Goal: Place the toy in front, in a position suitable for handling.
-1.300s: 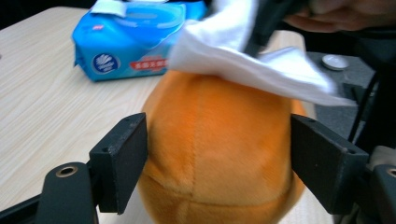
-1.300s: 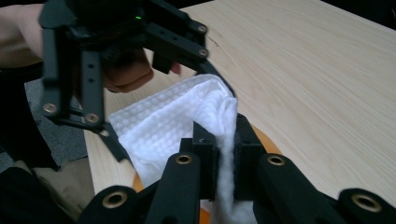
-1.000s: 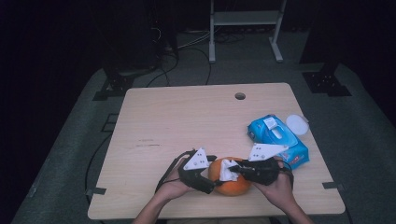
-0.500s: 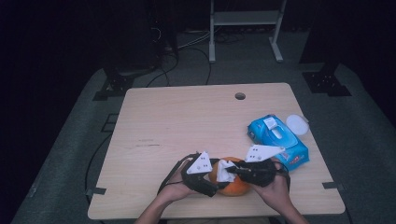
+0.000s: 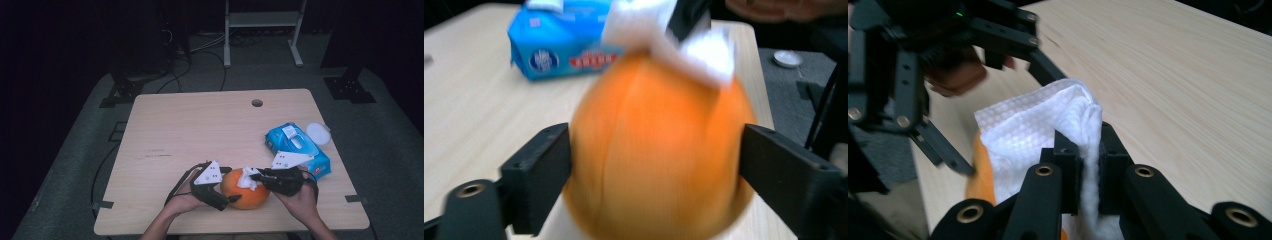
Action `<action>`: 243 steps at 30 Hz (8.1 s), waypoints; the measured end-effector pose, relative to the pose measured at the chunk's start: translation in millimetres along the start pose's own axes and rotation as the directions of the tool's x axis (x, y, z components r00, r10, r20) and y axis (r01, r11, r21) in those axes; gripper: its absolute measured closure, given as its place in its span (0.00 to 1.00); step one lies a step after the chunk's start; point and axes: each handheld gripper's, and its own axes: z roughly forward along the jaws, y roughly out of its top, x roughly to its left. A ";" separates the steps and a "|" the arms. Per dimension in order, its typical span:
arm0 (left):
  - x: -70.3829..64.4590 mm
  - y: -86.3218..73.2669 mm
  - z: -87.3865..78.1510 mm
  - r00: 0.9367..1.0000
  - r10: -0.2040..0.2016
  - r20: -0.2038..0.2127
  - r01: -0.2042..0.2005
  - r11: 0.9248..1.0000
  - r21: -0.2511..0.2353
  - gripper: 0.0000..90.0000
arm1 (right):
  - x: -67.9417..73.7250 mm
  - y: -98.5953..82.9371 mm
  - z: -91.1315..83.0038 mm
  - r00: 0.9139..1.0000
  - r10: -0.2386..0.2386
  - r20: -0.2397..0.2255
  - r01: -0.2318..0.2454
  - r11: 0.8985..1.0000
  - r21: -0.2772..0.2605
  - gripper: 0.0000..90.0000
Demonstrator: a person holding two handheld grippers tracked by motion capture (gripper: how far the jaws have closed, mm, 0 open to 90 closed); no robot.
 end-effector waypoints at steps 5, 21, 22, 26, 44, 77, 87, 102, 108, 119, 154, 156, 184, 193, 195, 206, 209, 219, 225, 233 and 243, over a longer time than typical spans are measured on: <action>1.1 -3.8 -2.4 1.000 0.010 0.013 -0.011 1.000 0.017 0.28 | 7.2 3.4 2.6 0.999 -0.040 -0.019 0.040 0.999 0.010 0.91; 7.4 -8.8 -6.1 1.000 -0.012 0.014 0.012 1.000 0.005 0.28 | 15.7 5.1 8.6 0.997 -0.078 -0.008 0.078 0.997 0.015 0.91; 8.5 -9.8 -7.5 1.000 -0.016 0.016 0.016 1.000 0.006 0.29 | 16.2 5.6 8.8 0.996 -0.087 -0.005 0.087 0.996 0.024 0.91; 16.8 -15.6 -12.2 0.999 -0.051 0.003 0.051 0.999 0.014 0.31 | 0.1 1.3 4.6 0.999 -0.049 0.009 0.049 0.998 0.031 0.91; 22.4 -19.4 -14.8 0.995 -0.102 0.009 0.101 0.995 0.023 0.29 | -11.6 -4.5 0.3 1.000 0.000 0.023 -0.001 1.000 0.029 0.91; 31.9 -31.8 -20.7 0.984 -0.176 0.017 0.176 0.984 0.002 0.30 | -10.9 -11.0 5.8 1.000 0.003 -0.031 -0.003 1.000 0.022 0.91; 35.2 -35.7 -21.9 0.982 -0.190 0.012 0.190 0.982 0.000 0.30 | 0.8 -8.5 8.2 0.997 -0.020 -0.079 0.021 1.000 0.021 0.91; 30.6 -34.0 -20.6 0.985 -0.169 0.019 0.170 0.986 -0.003 0.30 | -22.4 -18.5 4.0 0.998 0.061 -0.027 -0.060 0.998 0.035 0.91; 30.5 -34.3 -20.9 0.985 -0.171 0.025 0.171 0.985 -0.004 0.29 | -27.4 -20.0 0.4 0.997 0.081 0.004 -0.081 0.996 0.033 0.91; 27.2 -30.1 -16.1 0.985 -0.170 0.016 0.170 0.986 -0.001 0.25 | -5.3 -9.7 4.8 0.998 0.025 -0.055 -0.024 1.000 0.006 0.91; 2.8 -14.5 -2.8 0.997 -0.074 0.022 0.074 0.997 0.016 0.22 | -16.4 -9.2 0.9 0.999 0.040 -0.028 -0.040 0.999 0.004 0.91; 2.6 -14.9 -3.2 0.997 -0.071 0.027 0.070 0.997 0.015 0.22 | -23.7 -12.8 -0.8 0.998 0.056 -0.008 -0.055 0.998 0.010 0.91; 7.0 -14.4 -3.1 0.995 -0.098 0.007 0.098 0.995 -0.029 0.41 | -28.6 -13.3 -5.9 0.995 0.076 -0.057 -0.076 0.997 0.005 0.91; 5.2 -13.6 -4.7 0.999 -0.009 -0.039 0.009 1.000 -0.003 0.33 | -28.0 -12.4 -1.4 0.997 0.063 -0.050 -0.062 0.998 0.014 0.91; 6.8 -16.0 -6.9 0.999 -0.016 -0.031 0.016 1.000 0.002 0.31 | -30.7 -14.6 -1.4 0.997 0.063 -0.032 -0.062 0.998 0.025 0.91; 6.7 -22.5 -7.2 0.998 -0.043 0.038 0.043 0.999 0.002 0.23 | -27.5 -16.3 -4.6 0.998 0.059 -0.016 -0.058 0.998 0.030 0.91; 8.1 -22.8 -8.1 0.998 -0.056 0.027 0.056 0.998 0.003 0.24 | -30.5 -17.2 -4.4 0.998 0.064 -0.018 -0.063 0.997 0.034 0.91; 5.9 -19.3 -4.9 0.998 -0.069 0.013 0.069 0.998 0.009 0.23 | -20.1 -10.9 -4.3 0.997 0.048 -0.061 -0.047 0.999 0.013 0.91; 4.7 -19.5 -5.4 0.999 -0.046 0.004 0.046 0.999 0.010 0.23 | -22.3 -11.6 -2.3 0.999 0.031 -0.034 -0.030 0.999 0.033 0.91; -0.6 -15.4 -1.4 1.000 -0.016 0.002 0.016 1.000 0.012 0.22 | -23.1 -11.0 -3.1 0.996 0.062 -0.057 -0.062 0.998 0.011 0.91; 3.1 -12.2 -4.0 0.999 -0.053 -0.002 0.053 0.999 -0.012 0.25 | -28.0 -14.0 -4.7 0.997 0.072 -0.038 -0.071 0.997 0.012 0.91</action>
